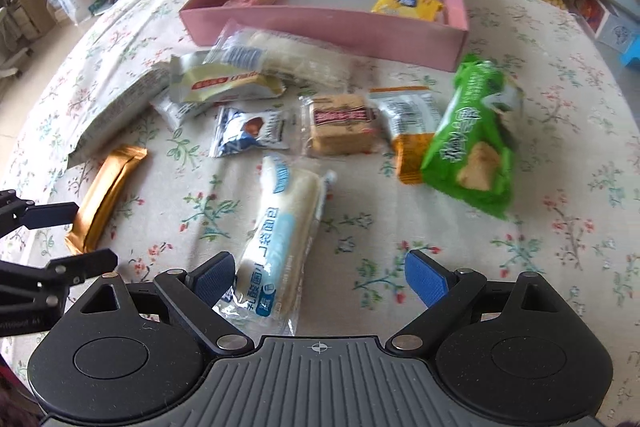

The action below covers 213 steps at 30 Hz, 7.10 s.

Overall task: Organize snacks
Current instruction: 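Reach the left tool toward the gold bar while the right tool approaches the white bread packet, then grasp the gold bar with the left tool while the right tool grasps the white bread packet, then carry both packets into the pink box and open both tools, then lift both open tools out of the box toward the remaining snacks, then grasp the silver bar packet with the left tool while the right tool grasps the green chip bag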

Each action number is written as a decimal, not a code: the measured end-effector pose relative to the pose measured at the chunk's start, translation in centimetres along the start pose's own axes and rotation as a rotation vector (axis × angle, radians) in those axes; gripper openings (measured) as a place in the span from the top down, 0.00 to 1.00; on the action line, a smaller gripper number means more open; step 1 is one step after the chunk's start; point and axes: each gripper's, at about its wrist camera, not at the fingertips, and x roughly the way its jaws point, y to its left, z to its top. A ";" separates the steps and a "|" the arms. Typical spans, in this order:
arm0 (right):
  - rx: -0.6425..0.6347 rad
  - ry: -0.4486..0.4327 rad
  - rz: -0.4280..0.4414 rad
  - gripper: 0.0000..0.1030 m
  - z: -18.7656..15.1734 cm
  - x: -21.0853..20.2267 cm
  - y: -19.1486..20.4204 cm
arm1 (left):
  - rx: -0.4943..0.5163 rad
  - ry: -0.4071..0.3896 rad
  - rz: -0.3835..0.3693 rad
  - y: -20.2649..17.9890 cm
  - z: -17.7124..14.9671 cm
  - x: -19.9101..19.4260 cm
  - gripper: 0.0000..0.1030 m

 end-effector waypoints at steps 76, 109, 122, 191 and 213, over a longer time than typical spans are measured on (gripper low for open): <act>0.258 -0.145 0.255 0.78 12.0 -3.3 -7.0 | -0.083 -0.144 -0.026 -3.6 14.0 1.0 0.75; 0.209 -0.207 0.280 0.78 18.6 7.1 -9.0 | -0.062 -0.116 -0.061 -1.7 16.9 9.3 0.75; 0.179 -0.210 0.269 0.78 19.2 7.1 -8.4 | -0.101 -0.064 -0.089 -1.5 16.7 9.0 0.75; 0.224 -0.170 0.042 0.14 5.4 -1.6 -9.3 | -0.105 -0.185 0.046 4.7 5.8 0.6 0.01; 0.352 -0.072 0.051 0.19 4.5 1.1 -11.4 | -0.050 -0.044 0.003 3.9 5.2 2.8 0.44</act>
